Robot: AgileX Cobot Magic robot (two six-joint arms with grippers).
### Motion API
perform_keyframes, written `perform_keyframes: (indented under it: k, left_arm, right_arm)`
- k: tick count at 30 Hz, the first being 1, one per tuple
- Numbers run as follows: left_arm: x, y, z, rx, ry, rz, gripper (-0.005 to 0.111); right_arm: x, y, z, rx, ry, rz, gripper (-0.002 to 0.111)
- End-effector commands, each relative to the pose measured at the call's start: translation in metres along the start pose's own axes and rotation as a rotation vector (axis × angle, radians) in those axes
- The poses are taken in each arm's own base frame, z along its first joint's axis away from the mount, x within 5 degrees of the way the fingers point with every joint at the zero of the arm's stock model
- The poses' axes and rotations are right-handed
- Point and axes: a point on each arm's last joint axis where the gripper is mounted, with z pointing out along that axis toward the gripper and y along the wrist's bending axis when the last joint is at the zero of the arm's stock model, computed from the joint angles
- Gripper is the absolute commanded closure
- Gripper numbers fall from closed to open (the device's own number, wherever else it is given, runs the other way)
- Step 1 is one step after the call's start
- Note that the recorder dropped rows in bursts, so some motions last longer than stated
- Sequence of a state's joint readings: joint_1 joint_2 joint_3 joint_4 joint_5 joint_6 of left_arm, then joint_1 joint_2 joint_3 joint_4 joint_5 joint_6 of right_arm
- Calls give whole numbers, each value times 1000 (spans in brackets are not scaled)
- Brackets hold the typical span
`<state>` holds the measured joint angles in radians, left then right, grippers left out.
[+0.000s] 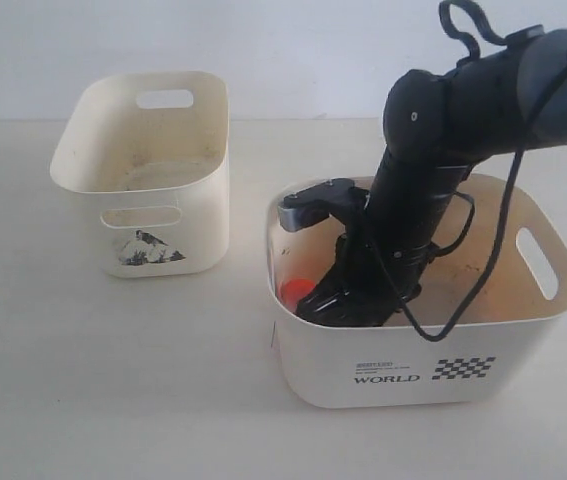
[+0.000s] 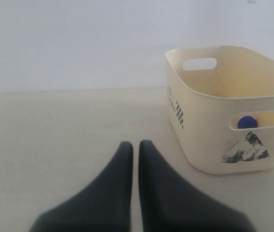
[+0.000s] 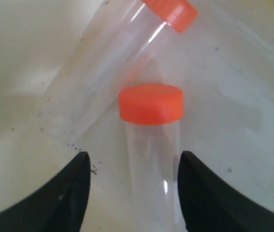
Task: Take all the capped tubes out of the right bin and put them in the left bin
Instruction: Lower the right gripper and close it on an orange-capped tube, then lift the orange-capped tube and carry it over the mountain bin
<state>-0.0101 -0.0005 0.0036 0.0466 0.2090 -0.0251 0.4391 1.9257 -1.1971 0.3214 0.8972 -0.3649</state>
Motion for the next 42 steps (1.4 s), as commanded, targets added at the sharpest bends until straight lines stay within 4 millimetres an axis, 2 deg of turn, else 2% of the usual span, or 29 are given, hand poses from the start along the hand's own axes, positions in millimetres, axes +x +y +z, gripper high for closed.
perform_keyframes:
  k: [1,15,18,20,21,22,24,30,32,35,42]
  left_arm:
    - [-1,0,0,-1,-5,-7,102]
    - [-1,0,0,-1,-3,-7,102]
    - [-1,0,0,-1,-3,-7,102]
    - [-1,0,0,-1,-3,-7,102]
    - [-1,0,0,-1,-3,-7,102]
    - [-1,0,0,-1,-3,-7,102]
    - [-1,0,0,-1,-3,-7,102]
    - [-1,0,0,-1,-3,-7,102]
    - [-1,0,0,-1,-3,-7,102]
    - [-1,0,0,-1,-3,-7,102]
    - [-1,0,0,-1,-3,-7,102]
  right_arm:
    - [-3,1,8,-39,-17,29,56]
    - [-4,-6,22,-4,5,11,56]
    - [-3,-7,22,9,11,-2,73]
    - [-4,-9,22,27,15,-19,92]
    - [-3,-10,21,46,19,-38,108]
    - [-2,-10,19,49,23,-45,108]
    - [-1,-8,13,49,31,-68,108]
    - [7,8,-41,58,-59,-121,108]
    - [11,12,-54,55,-67,-133,108]
    - [15,16,-65,56,-81,-148,108]
    - [18,19,-77,66,-103,-186,108]
